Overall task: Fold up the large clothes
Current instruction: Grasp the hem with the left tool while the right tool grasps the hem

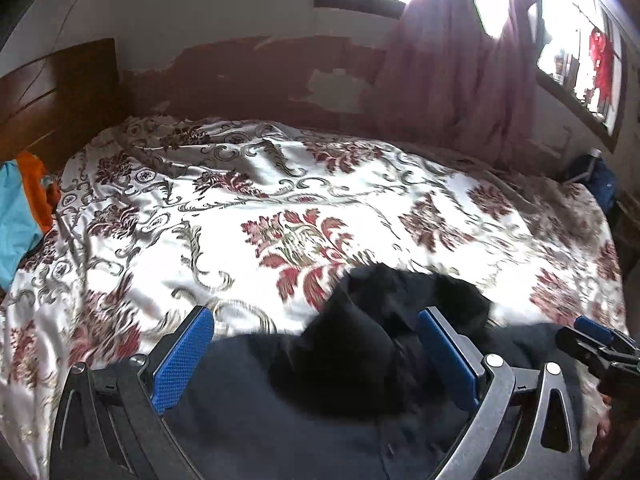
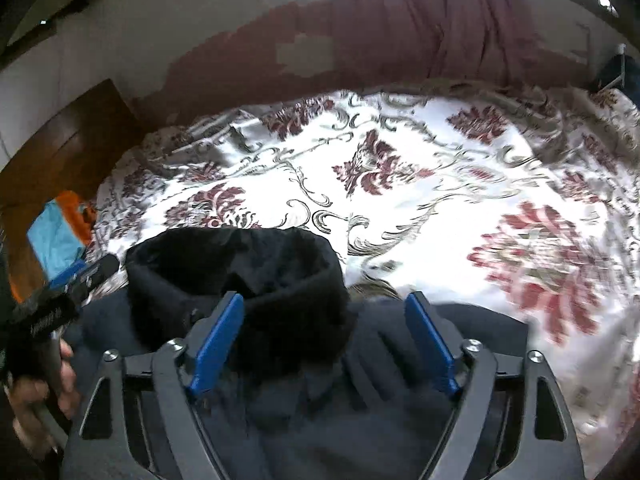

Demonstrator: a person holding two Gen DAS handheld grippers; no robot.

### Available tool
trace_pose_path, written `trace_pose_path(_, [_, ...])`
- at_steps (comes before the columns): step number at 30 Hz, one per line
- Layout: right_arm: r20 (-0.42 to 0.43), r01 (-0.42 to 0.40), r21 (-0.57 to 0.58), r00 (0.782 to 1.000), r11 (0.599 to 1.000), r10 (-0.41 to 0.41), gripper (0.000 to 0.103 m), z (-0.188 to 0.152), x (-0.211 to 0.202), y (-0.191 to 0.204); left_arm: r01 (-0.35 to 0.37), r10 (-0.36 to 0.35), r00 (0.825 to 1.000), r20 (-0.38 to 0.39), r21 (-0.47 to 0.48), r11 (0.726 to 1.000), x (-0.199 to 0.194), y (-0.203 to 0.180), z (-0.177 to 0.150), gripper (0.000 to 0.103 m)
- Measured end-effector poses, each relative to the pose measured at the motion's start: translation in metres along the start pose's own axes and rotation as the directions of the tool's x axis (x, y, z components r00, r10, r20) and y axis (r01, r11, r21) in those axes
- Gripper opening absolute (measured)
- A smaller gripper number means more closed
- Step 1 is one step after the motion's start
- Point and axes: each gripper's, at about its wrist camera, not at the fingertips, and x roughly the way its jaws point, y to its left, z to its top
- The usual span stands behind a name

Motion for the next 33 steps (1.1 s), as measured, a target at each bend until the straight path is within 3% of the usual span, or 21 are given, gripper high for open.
trace_pose_path(2, [-0.029,0.049,0.002,0.998,0.999,-0.049,0.075,0.008,0.024,0.009,0.01,-0.009,1.0,0.017,-0.012,1.0,0.021,0.003,-0.006,0.099])
trace_pose_path(5, [-0.073,0.125,0.002,0.989,0.992,-0.125,0.075,0.018,0.05,0.012,0.081,-0.081,0.997,-0.002,-0.03,0.996,0.043,0.009,-0.02,0.097])
trace_pose_path(8, [-0.087,0.134,0.025,0.987,0.991,-0.131,0.075,0.021,0.063,0.006,0.116,-0.118,0.993,-0.013,-0.083,0.99,0.061,0.022,-0.027,0.093])
trace_pose_path(10, [-0.095,0.116,0.045,0.989,0.992,-0.111,0.064,0.021,0.067,0.002,0.141,-0.141,0.99,0.014,-0.119,0.983,0.063,0.029,-0.026,0.093])
trace_pose_path(12, [-0.1,0.109,0.043,0.989,0.993,-0.105,0.022,0.016,0.067,0.002,0.157,-0.152,0.987,0.045,-0.14,0.978,0.064,0.031,-0.024,0.093])
trace_pose_path(13, [-0.102,0.108,0.036,0.989,0.993,-0.104,0.017,0.014,0.065,0.004,0.166,-0.16,0.985,0.057,-0.14,0.976,0.063,0.031,-0.023,0.093])
trace_pose_path(14, [-0.088,0.111,0.019,0.99,0.994,-0.109,0.016,0.011,0.059,0.007,0.182,-0.173,0.982,0.072,-0.134,0.974,0.063,0.031,-0.022,0.08])
trace_pose_path(15, [-0.074,0.112,0.003,0.991,0.994,-0.111,0.011,0.01,0.055,0.009,0.205,-0.196,0.978,0.074,-0.126,0.971,0.064,0.03,-0.021,0.048])
trace_pose_path(17, [-0.041,0.1,-0.041,0.994,0.994,-0.101,0.01,0.005,0.035,0.015,0.261,-0.255,0.965,0.063,-0.122,0.958,0.064,0.03,-0.021,0.012])
trace_pose_path(24, [0.055,0.036,-0.123,0.998,0.992,-0.029,0.006,-0.021,-0.043,-0.001,0.283,-0.276,0.958,0.082,-0.096,0.954,0.011,0.044,-0.029,0.007])
trace_pose_path(28, [0.047,0.015,-0.214,0.999,0.977,-0.005,0.005,-0.048,-0.069,-0.001,0.27,-0.269,0.963,0.019,-0.066,0.961,-0.025,0.058,-0.039,0.006])
trace_pose_path(33, [-0.025,0.053,-0.295,0.998,0.954,-0.063,0.005,-0.086,-0.053,-0.003,0.181,-0.172,0.98,-0.104,0.091,0.979,-0.048,0.048,-0.069,0.005])
